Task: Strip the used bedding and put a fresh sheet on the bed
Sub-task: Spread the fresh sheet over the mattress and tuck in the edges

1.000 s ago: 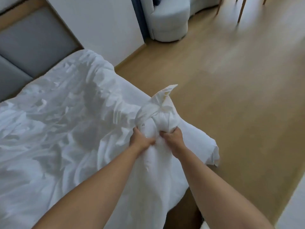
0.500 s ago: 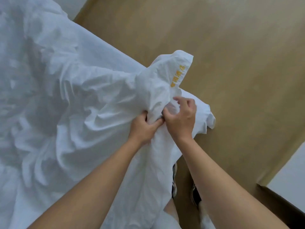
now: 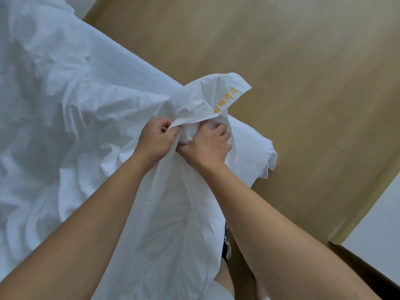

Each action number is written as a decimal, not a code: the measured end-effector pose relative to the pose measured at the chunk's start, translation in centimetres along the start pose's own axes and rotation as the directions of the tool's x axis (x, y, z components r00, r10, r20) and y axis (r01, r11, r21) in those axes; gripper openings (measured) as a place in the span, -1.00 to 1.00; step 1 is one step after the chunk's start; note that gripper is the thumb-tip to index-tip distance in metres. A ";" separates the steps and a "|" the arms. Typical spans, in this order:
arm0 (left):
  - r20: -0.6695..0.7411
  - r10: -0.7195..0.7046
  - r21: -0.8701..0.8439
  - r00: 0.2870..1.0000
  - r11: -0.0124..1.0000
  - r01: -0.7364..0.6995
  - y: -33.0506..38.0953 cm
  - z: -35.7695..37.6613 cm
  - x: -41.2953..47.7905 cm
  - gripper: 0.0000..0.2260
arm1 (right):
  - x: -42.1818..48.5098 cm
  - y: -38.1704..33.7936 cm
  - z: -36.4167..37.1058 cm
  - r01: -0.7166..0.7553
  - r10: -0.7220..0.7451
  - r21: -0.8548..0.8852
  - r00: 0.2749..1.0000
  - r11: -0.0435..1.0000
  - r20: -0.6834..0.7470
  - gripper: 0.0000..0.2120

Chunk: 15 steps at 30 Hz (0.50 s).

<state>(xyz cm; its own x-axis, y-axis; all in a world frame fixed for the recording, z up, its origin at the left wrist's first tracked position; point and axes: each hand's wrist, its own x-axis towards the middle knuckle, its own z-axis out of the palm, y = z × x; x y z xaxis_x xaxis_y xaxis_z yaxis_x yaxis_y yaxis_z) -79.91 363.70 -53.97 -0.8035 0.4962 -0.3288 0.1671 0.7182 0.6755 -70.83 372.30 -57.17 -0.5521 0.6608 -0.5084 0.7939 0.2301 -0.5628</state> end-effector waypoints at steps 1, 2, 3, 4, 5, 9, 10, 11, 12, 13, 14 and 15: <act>0.033 0.023 0.021 0.999 0.999 -0.024 0.3 -0.1 0.2 -0.73 | 0.1 -0.5 0.4 0.026 -0.026 -0.010 0.998 1.000 -0.061 -0.16; 0.101 0.034 0.014 0.994 0.999 -0.036 0.6 -0.3 0.3 -0.78 | 0.4 -0.7 0.7 0.041 -0.039 0.019 0.996 0.999 -0.085 -0.22; 0.190 0.034 -0.017 0.981 0.999 -0.032 0.9 -0.6 0.6 -0.82 | 0.9 -0.6 0.9 0.047 -0.042 0.064 0.996 0.997 -0.076 -0.29; 0.268 0.031 -0.062 0.963 0.998 -0.015 1.1 -1.2 0.9 -0.86 | 1.5 -0.1 0.8 0.053 -0.047 0.104 0.997 0.993 -0.058 -0.37; 0.308 0.022 -0.100 0.951 0.995 0.009 1.2 -1.9 1.6 -0.85 | 2.1 0.5 0.5 0.071 -0.065 0.137 0.997 0.988 -0.049 -0.47; 0.237 0.028 0.215 0.971 0.973 -0.081 -0.3 -3.9 6.8 -0.41 | 3.3 2.4 -1.9 0.158 -0.169 0.335 0.986 0.929 0.004 -0.59; 0.287 0.022 0.398 0.958 0.907 -0.140 -0.8 -3.9 8.2 -0.28 | 3.3 2.7 -2.5 0.165 -0.190 0.418 0.982 0.893 0.019 -0.55; 0.356 -0.010 0.535 0.934 0.822 -0.195 -1.1 -3.6 9.3 -0.17 | 3.3 3.1 -2.9 0.162 -0.195 0.494 0.981 0.854 0.017 -0.52; 0.412 -0.055 0.618 0.909 0.750 -0.235 -1.3 -3.1 10.3 -0.13 | 3.1 3.5 -3.2 0.158 -0.183 0.550 0.983 0.820 -0.009 -0.55; 0.438 -0.092 0.667 0.894 0.701 -0.254 -1.5 -2.4 11.1 -0.16 | 2.9 4.0 -3.3 0.144 -0.131 0.590 0.989 0.795 -0.065 -0.61; 0.443 -0.112 0.697 0.890 0.667 -0.263 -1.6 -1.6 11.6 -0.23 | 2.7 4.4 -3.4 0.119 -0.048 0.614 0.990 0.781 -0.131 -0.70; 0.444 -0.112 0.707 0.889 0.654 -0.270 -1.6 -0.9 12.0 -0.28 | 2.6 4.8 -3.3 0.072 0.065 0.646 0.980 0.760 -0.186 -0.74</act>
<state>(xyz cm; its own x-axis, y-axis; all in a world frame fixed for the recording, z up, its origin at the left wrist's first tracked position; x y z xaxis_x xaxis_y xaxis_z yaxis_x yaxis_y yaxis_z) -90.33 368.06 -58.39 -0.4797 0.5775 -0.6606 0.7302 0.6802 0.0644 -67.62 377.51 -59.03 -0.4420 0.7958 -0.4140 0.3991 -0.2389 -0.8853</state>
